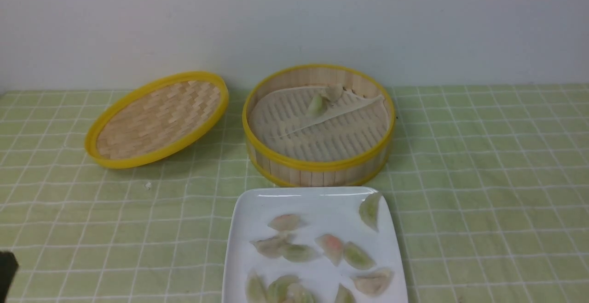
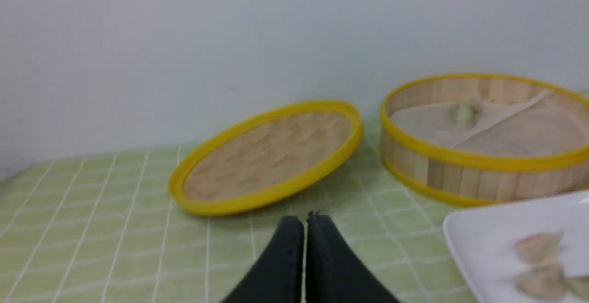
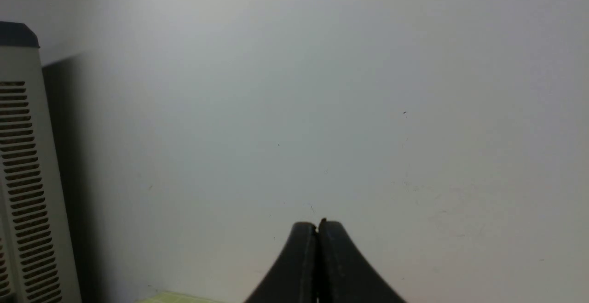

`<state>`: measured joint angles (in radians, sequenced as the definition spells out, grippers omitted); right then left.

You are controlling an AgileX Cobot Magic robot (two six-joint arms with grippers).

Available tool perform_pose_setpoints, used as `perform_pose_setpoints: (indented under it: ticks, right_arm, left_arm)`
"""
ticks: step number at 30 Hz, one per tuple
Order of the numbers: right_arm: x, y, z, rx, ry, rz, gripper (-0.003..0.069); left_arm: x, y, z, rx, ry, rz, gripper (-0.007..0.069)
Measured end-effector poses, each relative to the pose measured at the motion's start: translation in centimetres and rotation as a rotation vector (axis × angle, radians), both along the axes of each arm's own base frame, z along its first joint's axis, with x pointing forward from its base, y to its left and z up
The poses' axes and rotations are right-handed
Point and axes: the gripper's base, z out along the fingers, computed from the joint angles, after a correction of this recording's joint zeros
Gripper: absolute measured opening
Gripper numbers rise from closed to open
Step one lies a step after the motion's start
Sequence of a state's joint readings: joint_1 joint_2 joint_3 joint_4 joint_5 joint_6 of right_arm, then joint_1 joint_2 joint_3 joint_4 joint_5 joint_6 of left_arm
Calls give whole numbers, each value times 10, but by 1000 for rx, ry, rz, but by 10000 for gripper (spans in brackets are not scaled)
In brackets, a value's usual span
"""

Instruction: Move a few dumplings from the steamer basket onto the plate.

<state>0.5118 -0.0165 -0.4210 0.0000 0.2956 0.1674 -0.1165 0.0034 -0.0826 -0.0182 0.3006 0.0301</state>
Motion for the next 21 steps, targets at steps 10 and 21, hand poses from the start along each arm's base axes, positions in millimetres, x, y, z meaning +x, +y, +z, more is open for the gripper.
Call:
perform_pose_setpoints:
  ticks: [10,21]
  right_arm:
    - [0,0,0,0,0,0,-15]
    - [0,0,0,0,0,0,-15]
  left_arm:
    - [1,0,-43,19,169,11,-6]
    - [1,0,-43,19,172,11,-6]
